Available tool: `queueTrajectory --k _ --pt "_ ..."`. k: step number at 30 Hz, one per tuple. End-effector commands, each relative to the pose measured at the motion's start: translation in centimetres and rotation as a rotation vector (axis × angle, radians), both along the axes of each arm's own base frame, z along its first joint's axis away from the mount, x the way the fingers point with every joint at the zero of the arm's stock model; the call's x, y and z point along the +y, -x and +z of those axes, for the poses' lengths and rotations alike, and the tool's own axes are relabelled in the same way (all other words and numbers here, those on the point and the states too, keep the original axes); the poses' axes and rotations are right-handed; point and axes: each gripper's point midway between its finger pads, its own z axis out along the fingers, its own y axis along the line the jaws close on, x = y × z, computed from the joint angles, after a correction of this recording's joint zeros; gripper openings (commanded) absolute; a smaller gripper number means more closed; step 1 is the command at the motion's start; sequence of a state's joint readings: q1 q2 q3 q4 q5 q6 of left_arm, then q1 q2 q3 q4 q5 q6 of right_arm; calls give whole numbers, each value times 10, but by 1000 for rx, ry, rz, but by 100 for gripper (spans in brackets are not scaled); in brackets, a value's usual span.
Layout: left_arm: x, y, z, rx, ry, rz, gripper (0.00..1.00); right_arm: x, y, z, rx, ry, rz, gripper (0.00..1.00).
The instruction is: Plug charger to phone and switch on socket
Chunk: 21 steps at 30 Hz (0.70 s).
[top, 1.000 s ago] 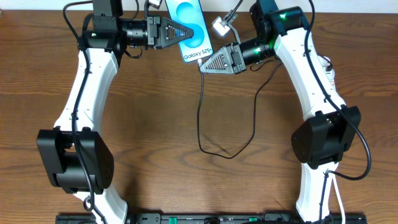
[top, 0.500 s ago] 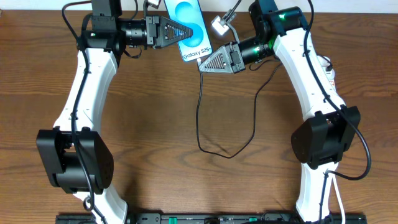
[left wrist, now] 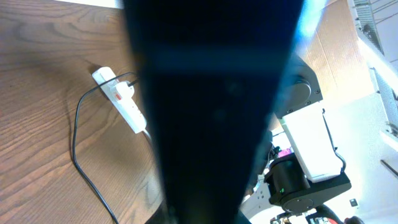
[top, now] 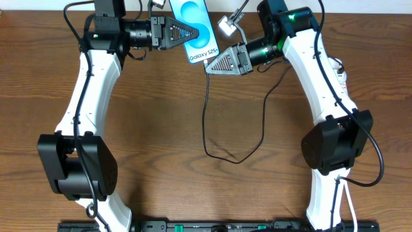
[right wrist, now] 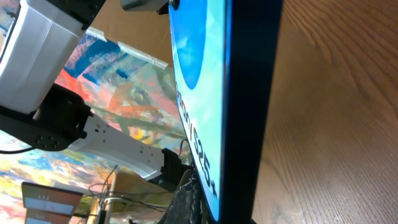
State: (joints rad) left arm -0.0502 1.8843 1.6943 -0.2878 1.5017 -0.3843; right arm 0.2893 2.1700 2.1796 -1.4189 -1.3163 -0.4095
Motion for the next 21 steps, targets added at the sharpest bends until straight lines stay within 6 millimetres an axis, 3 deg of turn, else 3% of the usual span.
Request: queueTrajectory --k 1,21 --pt "-5 17 18 -50 38 -73 7 2 8 26 -36 -56 11 1" --pt "-5 17 17 -47 38 -73 7 -7 1 30 -36 -80 -11 1"
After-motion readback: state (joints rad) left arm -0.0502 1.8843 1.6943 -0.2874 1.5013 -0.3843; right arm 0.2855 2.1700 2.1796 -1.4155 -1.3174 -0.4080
